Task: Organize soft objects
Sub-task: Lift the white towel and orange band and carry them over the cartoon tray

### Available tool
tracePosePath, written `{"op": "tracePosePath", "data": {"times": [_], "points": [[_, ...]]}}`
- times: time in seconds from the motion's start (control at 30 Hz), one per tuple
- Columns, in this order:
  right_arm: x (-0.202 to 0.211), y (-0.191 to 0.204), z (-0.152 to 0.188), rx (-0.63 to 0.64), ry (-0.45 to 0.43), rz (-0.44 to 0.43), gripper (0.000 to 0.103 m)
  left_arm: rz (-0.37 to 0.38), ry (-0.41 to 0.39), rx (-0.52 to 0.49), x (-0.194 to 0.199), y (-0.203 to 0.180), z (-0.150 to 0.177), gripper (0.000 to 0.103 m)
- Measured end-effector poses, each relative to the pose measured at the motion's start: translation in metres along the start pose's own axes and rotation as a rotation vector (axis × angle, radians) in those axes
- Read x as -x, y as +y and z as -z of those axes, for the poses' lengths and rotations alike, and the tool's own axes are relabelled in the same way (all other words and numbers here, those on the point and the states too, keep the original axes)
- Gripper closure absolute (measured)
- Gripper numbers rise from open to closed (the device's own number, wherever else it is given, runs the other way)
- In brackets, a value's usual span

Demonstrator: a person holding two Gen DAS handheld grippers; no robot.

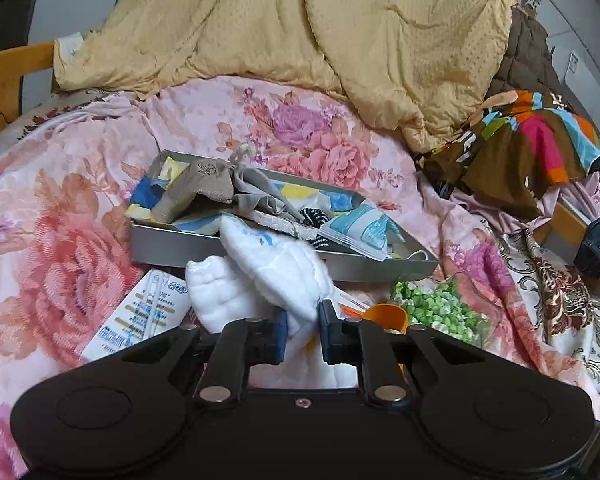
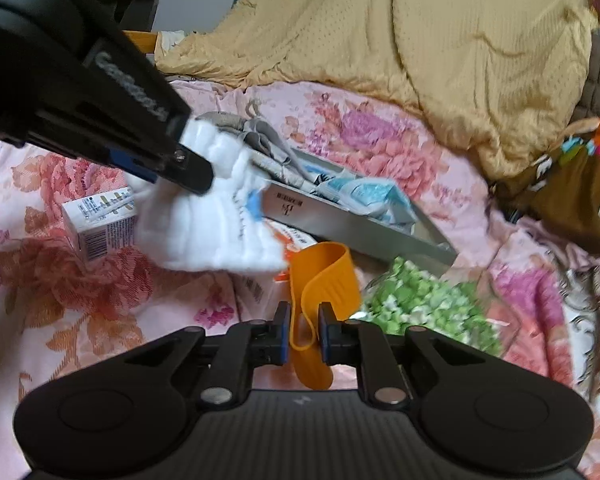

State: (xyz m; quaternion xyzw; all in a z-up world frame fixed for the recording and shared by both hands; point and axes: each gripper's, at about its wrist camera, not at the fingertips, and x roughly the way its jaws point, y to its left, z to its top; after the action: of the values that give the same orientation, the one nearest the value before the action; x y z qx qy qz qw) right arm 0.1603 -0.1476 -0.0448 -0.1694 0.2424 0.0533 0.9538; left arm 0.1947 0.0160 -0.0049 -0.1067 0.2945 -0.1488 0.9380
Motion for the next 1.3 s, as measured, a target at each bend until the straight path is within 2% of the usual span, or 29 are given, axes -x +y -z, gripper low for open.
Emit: {"op": "tracePosePath", "data": {"times": [0.27,0.4,0.6,0.83,1.0,1.07,1.17,1.2,1.3], "points": [[0.036,-0.003,0.004,0.134,-0.094,0.089,0.089,-0.045,-0.053,-0.03,0.038,-0.018,0.01,0.092],[0.043,-0.008,0.007,0.14,-0.106,0.085,0.089,-0.059,-0.041,-0.013,0.046,-0.025,0.01,0.093],[0.041,-0.014,0.011,0.086,-0.043,0.005,0.089,-0.072,0.007,0.012,0.042,-0.022,0.019,0.093],[0.023,-0.034,0.015,-0.072,0.119,-0.077,0.086,-0.088,0.056,0.021,0.03,-0.012,0.029,0.093],[0.01,-0.046,0.024,-0.195,0.239,-0.14,0.068,-0.064,0.059,0.041,0.027,-0.009,0.028,0.093],[0.004,-0.051,0.026,-0.236,0.262,-0.154,0.065,-0.053,0.069,0.05,0.026,-0.007,0.028,0.093],[-0.002,-0.056,0.027,-0.288,0.289,-0.167,0.065,-0.036,0.075,0.066,0.024,-0.005,0.028,0.093],[-0.002,-0.057,0.027,-0.306,0.293,-0.17,0.07,-0.032,0.076,0.072,0.024,-0.004,0.027,0.093],[0.001,-0.066,0.028,-0.363,0.3,-0.177,0.072,-0.033,0.083,0.082,0.022,-0.003,0.027,0.093]]}}
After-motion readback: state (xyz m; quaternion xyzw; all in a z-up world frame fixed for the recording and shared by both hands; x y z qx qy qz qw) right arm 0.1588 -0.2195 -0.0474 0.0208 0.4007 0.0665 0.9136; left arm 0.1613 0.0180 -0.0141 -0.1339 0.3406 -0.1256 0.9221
